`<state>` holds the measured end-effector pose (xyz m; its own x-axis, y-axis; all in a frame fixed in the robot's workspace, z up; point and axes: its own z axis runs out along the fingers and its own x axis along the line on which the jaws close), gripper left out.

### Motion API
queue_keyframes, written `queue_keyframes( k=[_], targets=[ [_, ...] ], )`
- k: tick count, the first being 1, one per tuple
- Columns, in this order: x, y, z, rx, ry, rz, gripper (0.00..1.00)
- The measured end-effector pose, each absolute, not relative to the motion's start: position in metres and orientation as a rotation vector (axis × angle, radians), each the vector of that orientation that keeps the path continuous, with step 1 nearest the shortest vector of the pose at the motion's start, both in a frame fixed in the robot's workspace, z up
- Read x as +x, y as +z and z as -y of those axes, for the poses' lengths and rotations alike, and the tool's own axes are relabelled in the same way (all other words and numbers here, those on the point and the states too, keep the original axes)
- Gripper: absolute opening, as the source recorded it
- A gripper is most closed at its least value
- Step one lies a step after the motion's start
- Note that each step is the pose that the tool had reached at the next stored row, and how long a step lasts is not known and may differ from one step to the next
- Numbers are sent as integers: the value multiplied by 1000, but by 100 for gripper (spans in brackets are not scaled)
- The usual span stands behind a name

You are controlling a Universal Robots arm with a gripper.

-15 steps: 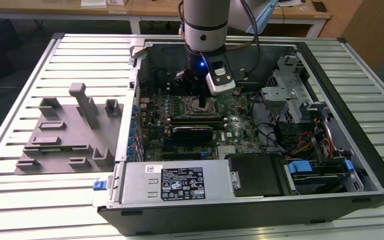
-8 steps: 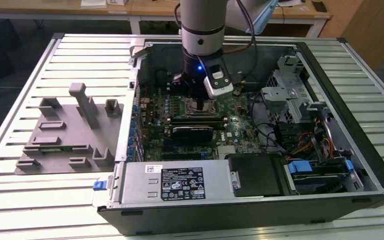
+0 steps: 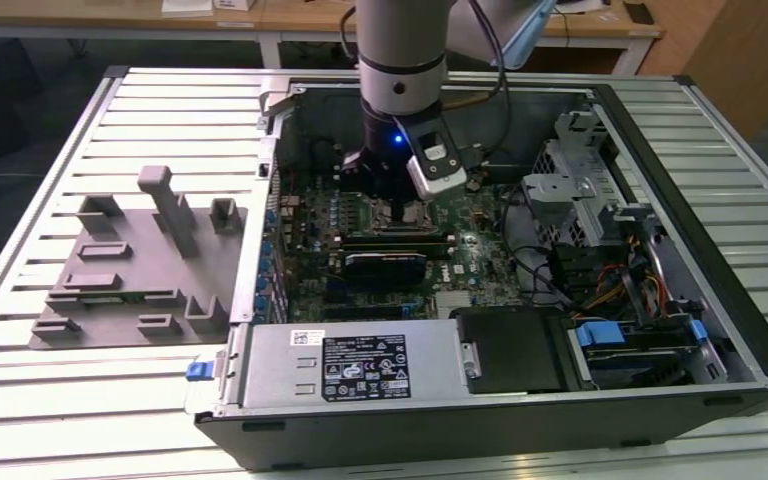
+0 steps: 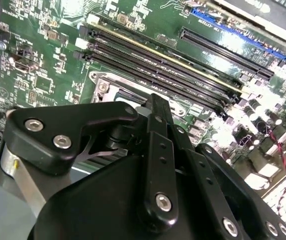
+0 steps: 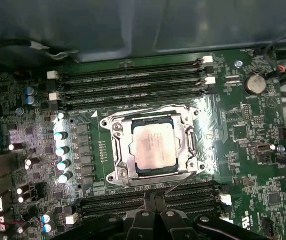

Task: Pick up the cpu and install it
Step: 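Install the second cpu locking lever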

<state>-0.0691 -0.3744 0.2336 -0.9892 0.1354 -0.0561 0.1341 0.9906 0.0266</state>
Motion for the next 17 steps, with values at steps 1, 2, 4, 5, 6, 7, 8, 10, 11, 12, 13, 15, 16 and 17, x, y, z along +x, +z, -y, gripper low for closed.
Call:
queue_keyframes(
  k=[1, 2, 4, 5, 6, 7, 8, 10, 11, 12, 13, 15, 16, 17],
  targets=[
    [-70, 233, 374, 199, 36, -3077, 11],
    [-71, 232, 374, 192, 36, -3078, 11],
    [-76, 229, 375, 182, 36, -3078, 11],
    [-78, 228, 375, 178, 36, -3079, 11],
    [-81, 227, 375, 175, 36, -3079, 11],
    [-83, 227, 375, 173, 36, -3079, 11],
    [-84, 226, 376, 172, 36, -3079, 11],
    [-86, 224, 377, 171, 36, -3079, 11],
    [-87, 222, 378, 170, 37, -3079, 11],
    [-88, 221, 379, 170, 37, -3079, 11],
    [-89, 220, 381, 169, 38, -3079, 11],
    [-90, 219, 384, 169, 45, -3079, 11],
    [-91, 218, 385, 169, 53, -3080, 11],
    [-92, 217, 386, 168, 64, -3080, 11]
  ],
)
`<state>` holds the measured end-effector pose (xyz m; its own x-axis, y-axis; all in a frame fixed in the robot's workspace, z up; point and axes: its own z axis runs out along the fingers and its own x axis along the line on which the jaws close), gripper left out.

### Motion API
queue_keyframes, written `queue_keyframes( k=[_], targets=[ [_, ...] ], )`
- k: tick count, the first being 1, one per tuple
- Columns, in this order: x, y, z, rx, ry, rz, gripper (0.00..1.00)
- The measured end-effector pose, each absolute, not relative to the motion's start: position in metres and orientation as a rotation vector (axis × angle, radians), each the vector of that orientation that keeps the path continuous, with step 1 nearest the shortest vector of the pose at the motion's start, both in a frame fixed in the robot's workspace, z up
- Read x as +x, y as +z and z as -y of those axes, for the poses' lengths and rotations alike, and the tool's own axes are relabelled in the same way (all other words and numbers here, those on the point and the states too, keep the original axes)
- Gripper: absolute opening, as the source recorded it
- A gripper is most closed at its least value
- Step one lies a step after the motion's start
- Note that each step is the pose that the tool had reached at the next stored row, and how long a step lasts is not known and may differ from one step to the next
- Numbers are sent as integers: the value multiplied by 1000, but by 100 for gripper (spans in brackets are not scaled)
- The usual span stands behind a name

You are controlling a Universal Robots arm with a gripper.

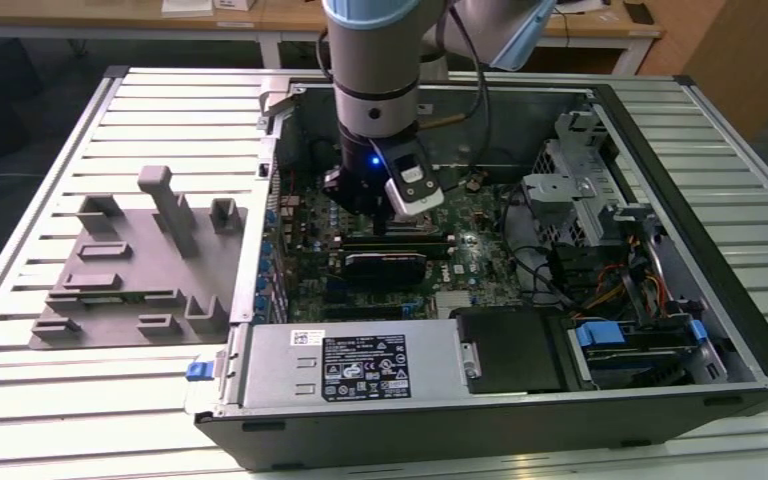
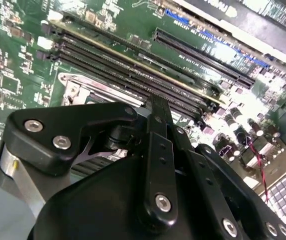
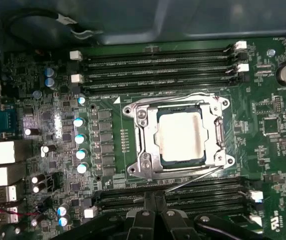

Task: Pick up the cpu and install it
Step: 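Install the second cpu locking lever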

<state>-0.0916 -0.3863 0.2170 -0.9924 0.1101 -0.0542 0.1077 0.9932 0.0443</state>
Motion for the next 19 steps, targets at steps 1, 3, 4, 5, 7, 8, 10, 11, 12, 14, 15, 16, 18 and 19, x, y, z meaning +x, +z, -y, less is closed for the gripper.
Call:
queue_keyframes(
  k=[1, 3, 4, 5, 7, 8, 10, 11, 12, 14, 15, 16, 18, 19],
  targets=[
    [-92, 216, 387, 168, 74, -3080, 11],
    [-94, 215, 388, 163, 97, -3081, 11],
    [-95, 214, 388, 160, 109, -3081, 11],
    [-95, 213, 388, 156, 120, -3081, 11],
    [-97, 212, 389, 150, 142, -3081, 11],
    [-98, 211, 389, 147, 152, -3081, 11],
    [-99, 210, 390, 140, 174, -3081, 11],
    [-100, 209, 390, 137, 183, -3081, 11],
    [-100, 208, 391, 134, 191, -3081, 11],
    [-101, 207, 392, 128, 205, -3081, 11],
    [-102, 206, 393, 125, 210, -3081, 11],
    [-102, 205, 393, 123, 214, -3081, 11],
    [-103, 204, 394, 119, 230, -3080, 11],
    [-103, 203, 394, 117, 238, -3080, 11]
  ],
)
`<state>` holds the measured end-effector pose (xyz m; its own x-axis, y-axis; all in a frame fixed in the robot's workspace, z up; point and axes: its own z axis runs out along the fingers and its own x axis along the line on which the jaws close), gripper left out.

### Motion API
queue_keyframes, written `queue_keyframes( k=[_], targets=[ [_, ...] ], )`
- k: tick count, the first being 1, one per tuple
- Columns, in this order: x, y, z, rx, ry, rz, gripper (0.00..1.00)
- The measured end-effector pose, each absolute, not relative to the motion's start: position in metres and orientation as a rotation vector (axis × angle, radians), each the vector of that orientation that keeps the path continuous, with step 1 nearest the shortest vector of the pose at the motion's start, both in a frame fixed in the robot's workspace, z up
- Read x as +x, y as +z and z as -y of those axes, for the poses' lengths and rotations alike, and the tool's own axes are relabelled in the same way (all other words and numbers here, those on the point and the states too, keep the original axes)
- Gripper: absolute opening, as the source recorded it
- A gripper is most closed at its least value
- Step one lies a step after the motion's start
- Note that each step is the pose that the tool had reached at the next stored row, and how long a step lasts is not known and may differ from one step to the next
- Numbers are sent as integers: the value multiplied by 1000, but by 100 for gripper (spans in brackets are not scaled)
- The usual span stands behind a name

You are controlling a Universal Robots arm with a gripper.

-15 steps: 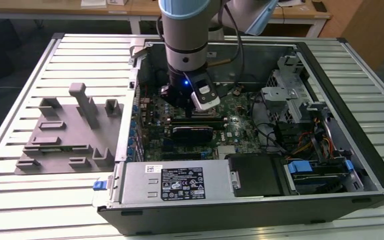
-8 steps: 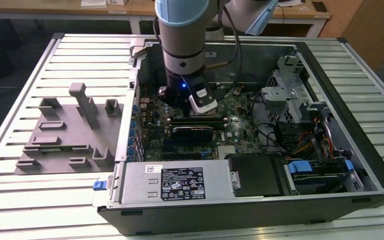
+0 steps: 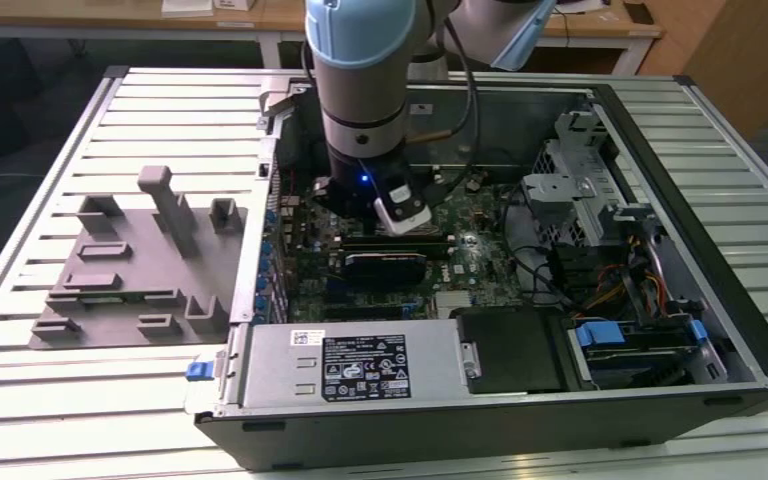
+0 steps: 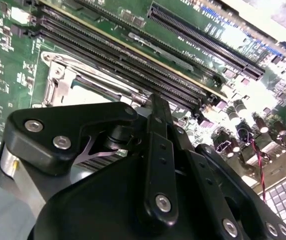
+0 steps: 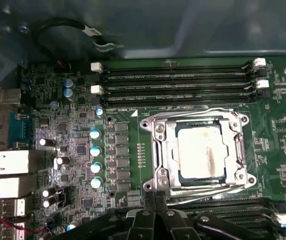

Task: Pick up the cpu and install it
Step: 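Install the second cpu locking lever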

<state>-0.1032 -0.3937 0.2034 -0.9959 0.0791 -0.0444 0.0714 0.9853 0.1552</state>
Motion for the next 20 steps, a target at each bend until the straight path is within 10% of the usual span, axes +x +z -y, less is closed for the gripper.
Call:
queue_keyframes(
  k=[20],
  targets=[
    [-99, 201, 399, 103, 272, -3078, 11]
  ],
)
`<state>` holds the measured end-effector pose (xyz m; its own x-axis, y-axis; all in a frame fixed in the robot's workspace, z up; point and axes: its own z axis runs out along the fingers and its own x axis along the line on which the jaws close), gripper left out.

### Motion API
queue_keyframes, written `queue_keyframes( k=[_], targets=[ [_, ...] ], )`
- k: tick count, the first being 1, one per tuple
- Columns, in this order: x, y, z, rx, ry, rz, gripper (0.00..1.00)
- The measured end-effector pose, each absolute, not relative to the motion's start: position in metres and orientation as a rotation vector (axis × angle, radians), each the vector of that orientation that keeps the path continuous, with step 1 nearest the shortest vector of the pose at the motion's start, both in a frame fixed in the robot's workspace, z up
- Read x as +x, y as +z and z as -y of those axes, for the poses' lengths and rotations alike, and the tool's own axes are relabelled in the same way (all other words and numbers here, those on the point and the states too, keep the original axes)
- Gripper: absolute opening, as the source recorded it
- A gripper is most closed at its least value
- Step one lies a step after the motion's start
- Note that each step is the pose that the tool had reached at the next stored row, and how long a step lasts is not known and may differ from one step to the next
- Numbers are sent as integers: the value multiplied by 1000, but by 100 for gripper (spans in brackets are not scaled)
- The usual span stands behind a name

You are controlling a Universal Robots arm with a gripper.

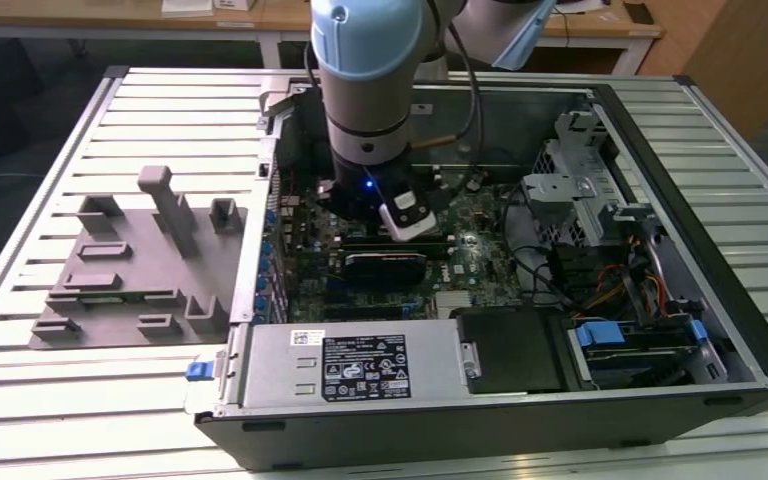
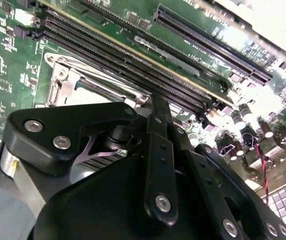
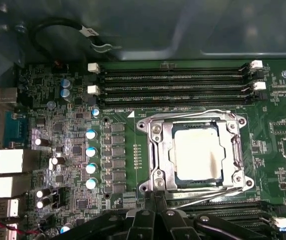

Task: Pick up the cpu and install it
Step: 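Install the second cpu locking lever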

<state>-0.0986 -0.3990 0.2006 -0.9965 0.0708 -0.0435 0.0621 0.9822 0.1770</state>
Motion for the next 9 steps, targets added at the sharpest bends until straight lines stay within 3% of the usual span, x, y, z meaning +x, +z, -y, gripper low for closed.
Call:
queue_keyframes(
  k=[9],
  targets=[
    [-98, 201, 404, 88, 289, -3078, 11]
  ],
)
